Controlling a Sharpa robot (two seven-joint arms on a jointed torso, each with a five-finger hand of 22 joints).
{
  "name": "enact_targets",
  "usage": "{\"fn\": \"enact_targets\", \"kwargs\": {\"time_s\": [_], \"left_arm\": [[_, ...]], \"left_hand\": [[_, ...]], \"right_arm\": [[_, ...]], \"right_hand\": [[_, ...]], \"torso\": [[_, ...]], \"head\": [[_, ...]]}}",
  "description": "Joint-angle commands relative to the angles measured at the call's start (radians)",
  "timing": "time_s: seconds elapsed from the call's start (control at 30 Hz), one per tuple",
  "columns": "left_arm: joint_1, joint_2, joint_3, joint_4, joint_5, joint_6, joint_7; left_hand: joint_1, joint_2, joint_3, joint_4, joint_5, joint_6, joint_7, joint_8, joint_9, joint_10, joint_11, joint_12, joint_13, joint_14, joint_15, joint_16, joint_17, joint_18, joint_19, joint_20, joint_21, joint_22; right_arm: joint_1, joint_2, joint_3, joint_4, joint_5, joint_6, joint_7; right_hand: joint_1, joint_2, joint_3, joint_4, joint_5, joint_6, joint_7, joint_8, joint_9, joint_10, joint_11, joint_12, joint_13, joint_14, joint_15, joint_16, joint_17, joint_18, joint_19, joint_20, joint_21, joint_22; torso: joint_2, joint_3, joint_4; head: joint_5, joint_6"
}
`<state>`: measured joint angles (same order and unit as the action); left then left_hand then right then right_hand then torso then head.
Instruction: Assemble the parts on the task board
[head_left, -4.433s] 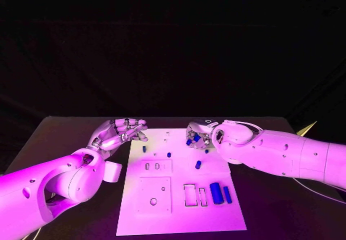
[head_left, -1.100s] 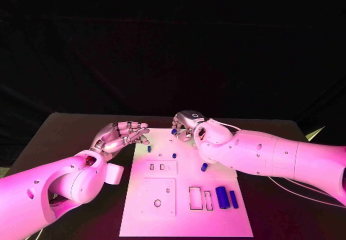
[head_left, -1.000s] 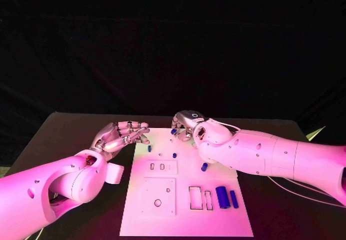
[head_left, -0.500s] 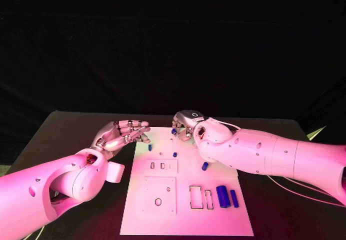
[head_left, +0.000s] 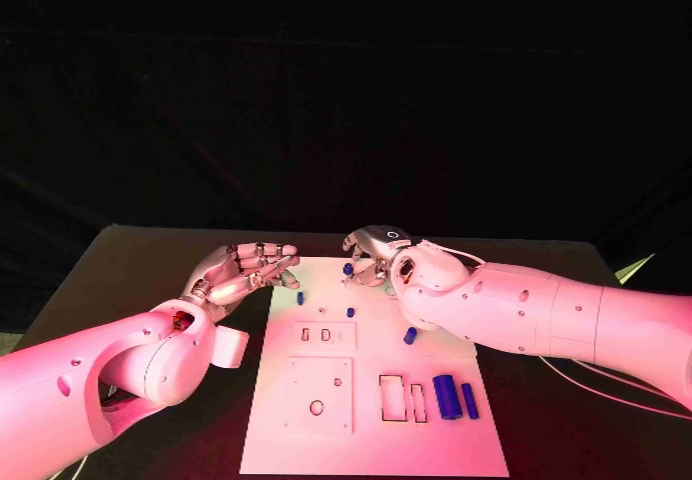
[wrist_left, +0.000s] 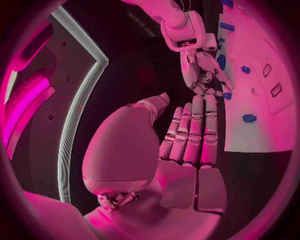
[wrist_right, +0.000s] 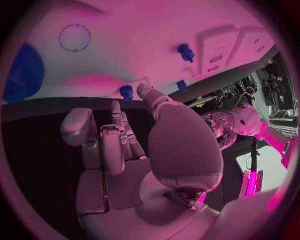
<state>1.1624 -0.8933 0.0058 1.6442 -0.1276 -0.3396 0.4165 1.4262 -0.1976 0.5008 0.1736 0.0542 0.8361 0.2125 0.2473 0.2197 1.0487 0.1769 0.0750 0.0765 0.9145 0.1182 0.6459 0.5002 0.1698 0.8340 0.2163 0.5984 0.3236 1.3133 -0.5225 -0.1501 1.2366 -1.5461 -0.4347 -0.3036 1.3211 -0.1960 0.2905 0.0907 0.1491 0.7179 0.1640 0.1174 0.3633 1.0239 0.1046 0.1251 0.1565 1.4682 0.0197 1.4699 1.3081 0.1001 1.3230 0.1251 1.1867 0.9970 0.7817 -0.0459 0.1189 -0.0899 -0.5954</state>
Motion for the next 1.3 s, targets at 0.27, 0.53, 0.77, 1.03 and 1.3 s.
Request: {"fn": "enact_targets", "kwargs": {"time_s": [0.27, 0.53, 0.77, 1.03, 1.3], "left_arm": [[0.002, -0.009, 0.001, -0.012, -0.002, -0.001, 0.006], [0.002, -0.014, 0.001, -0.016, 0.0, 0.002, 0.007], [0.001, -0.014, 0.001, -0.019, 0.0, 0.006, 0.007], [0.001, -0.008, 0.001, -0.023, 0.003, 0.012, 0.008], [0.001, -0.007, 0.001, -0.023, 0.003, 0.015, 0.009]], "left_hand": [[-0.009, 0.003, -0.002, -0.009, -0.003, -0.009, 0.024, -0.001, 0.003, -0.011, -0.001, -0.003, 0.001, -0.009, -0.003, 0.009, -0.001, 0.01, 0.002, -0.003, 0.03, 0.016], [-0.009, 0.003, -0.002, -0.009, -0.003, -0.01, 0.024, -0.002, 0.003, -0.011, -0.001, -0.003, 0.001, -0.009, -0.003, 0.01, -0.001, 0.01, 0.002, -0.003, 0.033, 0.018], [-0.009, 0.003, -0.002, -0.01, -0.003, -0.01, 0.023, -0.001, 0.003, -0.011, -0.002, -0.003, 0.001, -0.009, -0.003, 0.01, -0.001, 0.01, 0.002, -0.003, 0.034, 0.019], [-0.009, 0.003, -0.002, -0.01, -0.003, -0.01, 0.023, -0.001, 0.003, -0.011, -0.002, -0.003, 0.001, -0.009, -0.003, 0.01, -0.001, 0.01, 0.002, -0.003, 0.034, 0.019], [-0.01, 0.003, -0.002, -0.01, -0.003, -0.01, 0.023, -0.001, 0.004, -0.01, -0.002, -0.002, 0.001, -0.009, -0.003, 0.01, -0.001, 0.01, 0.002, -0.003, 0.037, 0.02]], "right_arm": [[0.014, -0.153, 0.004, 0.141, 0.05, -0.054, 0.029], [0.042, -0.302, 0.008, 0.25, 0.186, -0.012, 0.032], [0.049, -0.359, 0.009, 0.257, 0.254, 0.063, 0.017], [0.04, -0.348, 0.009, 0.211, 0.274, 0.103, 0.007], [0.021, -0.309, 0.009, 0.167, 0.278, 0.098, 0.012]], "right_hand": [[0.053, 0.011, 0.032, 0.032, 0.099, 0.145, 0.015, 0.076, 0.038, 0.088, -0.002, 0.096, 0.03, 0.067, 0.001, 0.035, 0.078, -0.013, 0.058, -0.003, 0.079, 0.126], [0.034, -0.04, 0.062, 0.036, 0.02, 0.147, -0.012, 0.121, 0.057, 0.187, -0.043, 0.647, 0.487, 0.072, -0.033, 0.05, 0.108, -0.024, 0.071, -0.025, 0.121, 0.192], [0.05, -0.018, -0.087, 0.106, 0.026, 0.018, 0.006, 0.204, 0.093, 0.442, -0.017, 1.367, 1.297, 0.103, -0.008, 0.101, 0.263, -0.048, 0.133, -0.011, 0.215, 0.336], [0.092, 0.0, -0.126, 0.144, 0.042, -0.009, 0.005, 0.245, 0.102, 0.497, -0.017, 1.414, 1.364, 0.101, -0.006, 0.099, 0.254, -0.1, 0.248, -0.009, 0.384, 0.574], [0.098, 0.005, -0.12, 0.149, 0.047, -0.006, 0.007, 0.25, 0.101, 0.501, -0.016, 1.416, 1.368, 0.101, -0.005, 0.099, 0.255, -0.1, 0.248, -0.009, 0.384, 0.574]], "torso": [[-0.004, 0.0097, -0.0218], [-0.006, 0.0178, -0.0326], [-0.004, 0.0173, -0.0299], [-0.007, 0.0145, -0.0278], [-0.006, 0.0127, -0.0279]], "head": [[0.001, 0.014], [-0.004, 0.018], [-0.01, 0.018], [-0.018, 0.01], [-0.017, 0.006]]}}
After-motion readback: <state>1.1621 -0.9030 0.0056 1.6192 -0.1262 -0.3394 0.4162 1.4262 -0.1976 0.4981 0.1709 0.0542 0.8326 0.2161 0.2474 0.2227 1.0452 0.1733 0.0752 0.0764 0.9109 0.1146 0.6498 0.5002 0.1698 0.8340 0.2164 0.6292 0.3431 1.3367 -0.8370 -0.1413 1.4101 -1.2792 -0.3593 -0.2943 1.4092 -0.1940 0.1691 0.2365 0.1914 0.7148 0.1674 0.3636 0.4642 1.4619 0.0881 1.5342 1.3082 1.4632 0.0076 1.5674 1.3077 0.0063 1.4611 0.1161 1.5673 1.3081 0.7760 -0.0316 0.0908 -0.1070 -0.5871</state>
